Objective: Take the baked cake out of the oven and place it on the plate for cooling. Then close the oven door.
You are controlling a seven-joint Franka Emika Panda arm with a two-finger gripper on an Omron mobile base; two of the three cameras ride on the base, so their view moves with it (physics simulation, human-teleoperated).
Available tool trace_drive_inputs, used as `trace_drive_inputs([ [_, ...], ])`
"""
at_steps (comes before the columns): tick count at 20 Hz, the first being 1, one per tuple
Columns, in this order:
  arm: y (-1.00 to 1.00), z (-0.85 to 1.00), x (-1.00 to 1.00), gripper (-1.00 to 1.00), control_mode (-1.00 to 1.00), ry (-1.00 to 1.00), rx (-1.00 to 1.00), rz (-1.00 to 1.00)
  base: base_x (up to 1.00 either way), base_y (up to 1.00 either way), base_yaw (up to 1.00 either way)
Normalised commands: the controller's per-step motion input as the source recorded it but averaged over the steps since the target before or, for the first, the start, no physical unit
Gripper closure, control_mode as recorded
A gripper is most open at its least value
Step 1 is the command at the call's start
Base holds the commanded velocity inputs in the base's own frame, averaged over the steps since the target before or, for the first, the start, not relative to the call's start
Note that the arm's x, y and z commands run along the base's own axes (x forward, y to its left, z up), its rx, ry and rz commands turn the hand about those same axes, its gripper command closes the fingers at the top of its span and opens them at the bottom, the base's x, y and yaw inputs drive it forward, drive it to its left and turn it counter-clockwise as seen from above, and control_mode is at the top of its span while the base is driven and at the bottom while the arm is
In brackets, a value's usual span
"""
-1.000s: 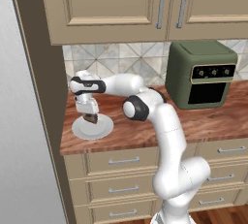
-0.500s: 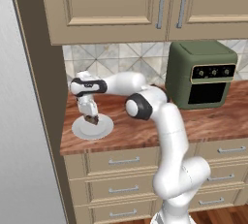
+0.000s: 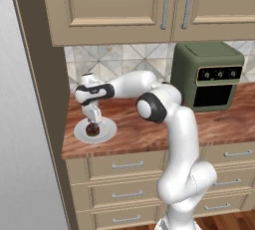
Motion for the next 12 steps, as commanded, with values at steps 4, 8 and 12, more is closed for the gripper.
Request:
trace_drive_inputs([
  [4,-0.16,0.41,0.00,-1.00,-1.00,-0.07,0.00,-0.06,0.00,0.00,0.00],
  [8,-0.16,0.52,-0.09,-1.00,-1.00,-0.01,0.00,-0.12,0.00,0.00,0.00],
  [12,-0.13,0.44,-0.20,-1.00,-1.00,-0.01,0.00,-0.25,0.00,0.00,0.00],
])
